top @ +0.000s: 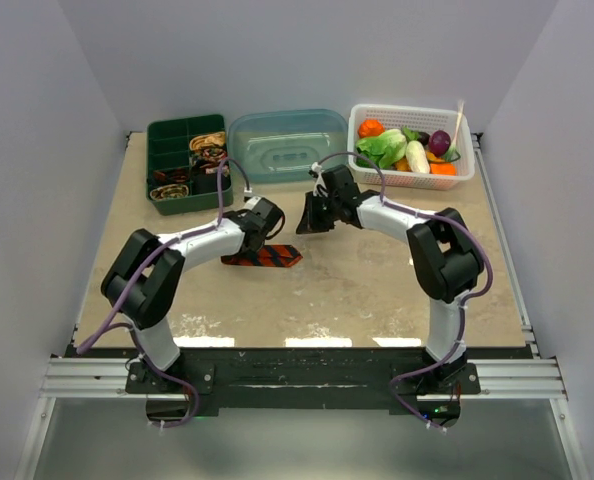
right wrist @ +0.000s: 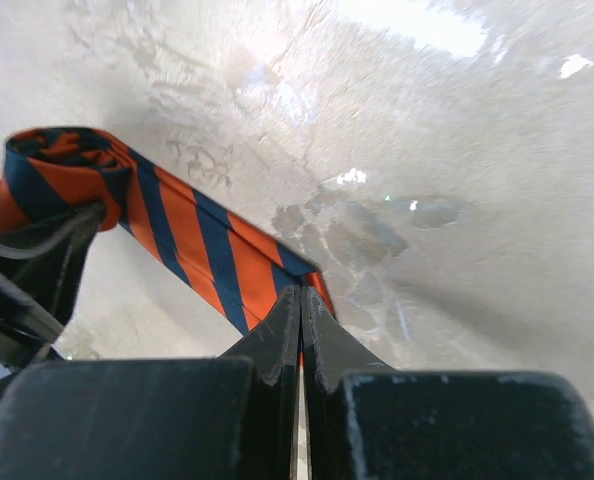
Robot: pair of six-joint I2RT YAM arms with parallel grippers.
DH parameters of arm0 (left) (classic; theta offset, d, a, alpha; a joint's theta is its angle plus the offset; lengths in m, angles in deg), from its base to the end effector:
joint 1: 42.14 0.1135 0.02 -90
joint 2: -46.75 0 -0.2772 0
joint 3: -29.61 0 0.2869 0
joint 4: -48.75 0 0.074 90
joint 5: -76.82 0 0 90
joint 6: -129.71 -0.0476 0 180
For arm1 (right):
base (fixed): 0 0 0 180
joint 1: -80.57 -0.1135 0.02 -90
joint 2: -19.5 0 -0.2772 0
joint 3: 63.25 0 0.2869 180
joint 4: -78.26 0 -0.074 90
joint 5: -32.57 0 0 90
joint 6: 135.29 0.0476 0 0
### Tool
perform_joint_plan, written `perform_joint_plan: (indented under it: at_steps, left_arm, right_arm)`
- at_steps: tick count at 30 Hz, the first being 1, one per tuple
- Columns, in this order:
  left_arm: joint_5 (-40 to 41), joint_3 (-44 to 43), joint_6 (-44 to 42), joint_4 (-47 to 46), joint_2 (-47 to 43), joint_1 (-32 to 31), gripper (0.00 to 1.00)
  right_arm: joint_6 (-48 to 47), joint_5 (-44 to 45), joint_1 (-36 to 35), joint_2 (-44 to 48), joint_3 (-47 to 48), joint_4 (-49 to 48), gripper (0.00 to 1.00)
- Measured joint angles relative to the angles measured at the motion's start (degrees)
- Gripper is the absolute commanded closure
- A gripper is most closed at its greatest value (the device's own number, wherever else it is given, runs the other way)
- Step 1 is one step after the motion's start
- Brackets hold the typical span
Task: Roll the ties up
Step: Roll the tie at the center of the board.
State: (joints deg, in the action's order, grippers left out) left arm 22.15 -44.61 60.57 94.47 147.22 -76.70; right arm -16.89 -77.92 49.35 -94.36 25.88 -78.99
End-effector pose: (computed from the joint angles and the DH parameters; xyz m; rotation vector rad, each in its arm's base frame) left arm 0.3142 -0.1830 0.1519 0.1751 2.5313 0.5275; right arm 0.3957 0.2593 0.1596 -0.2398 2.5217 0.8850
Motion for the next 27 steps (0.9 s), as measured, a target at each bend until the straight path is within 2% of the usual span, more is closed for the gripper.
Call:
perform_joint_plan:
  at_steps: [5, 6, 8, 13, 17, 23, 27]
  left_arm:
    - [1.57, -0.66, -0.15, 0.46, 1.33, -1.31, 0.62]
    - [1.62, -0.76, -0.26, 0.57, 1.57, -1.49, 0.57]
    - [1.51, -1.14, -0.61, 0.76, 2.03, -1.81, 0.37]
    - [-2.36, -1.4, -1.09, 0.76, 2.93, -2.23, 0.29]
    - [-3.61, -1.95, -0.96, 0.74, 2.91, -3.08, 0.19]
    - [-4.33, -2.4, -0.48, 0.94, 2.64, -4.9, 0.15]
    - [-4.48, -2.4, -0.2, 1.84, 2.27, -5.11, 0.19]
  right_arm:
    - [-0.15, -0.02, 1.11, 1.01, -0.66, -0.15, 1.0]
    - [-0.15, -0.04, 1.07, 1.01, -0.94, -0.15, 1.0]
    - [-0.15, -0.07, 0.96, 1.01, -1.51, -0.15, 1.0]
    - [-0.15, -0.13, 0.87, 1.01, -1.81, -0.11, 1.0]
    - [-0.31, -0.15, 0.87, 1.01, -1.81, -0.11, 1.0]
    - [-0.35, -0.31, 0.87, 1.01, -1.81, -0.11, 1.0]
    - [-0.35, -0.81, 0.87, 1.01, -1.81, -0.13, 1.0]
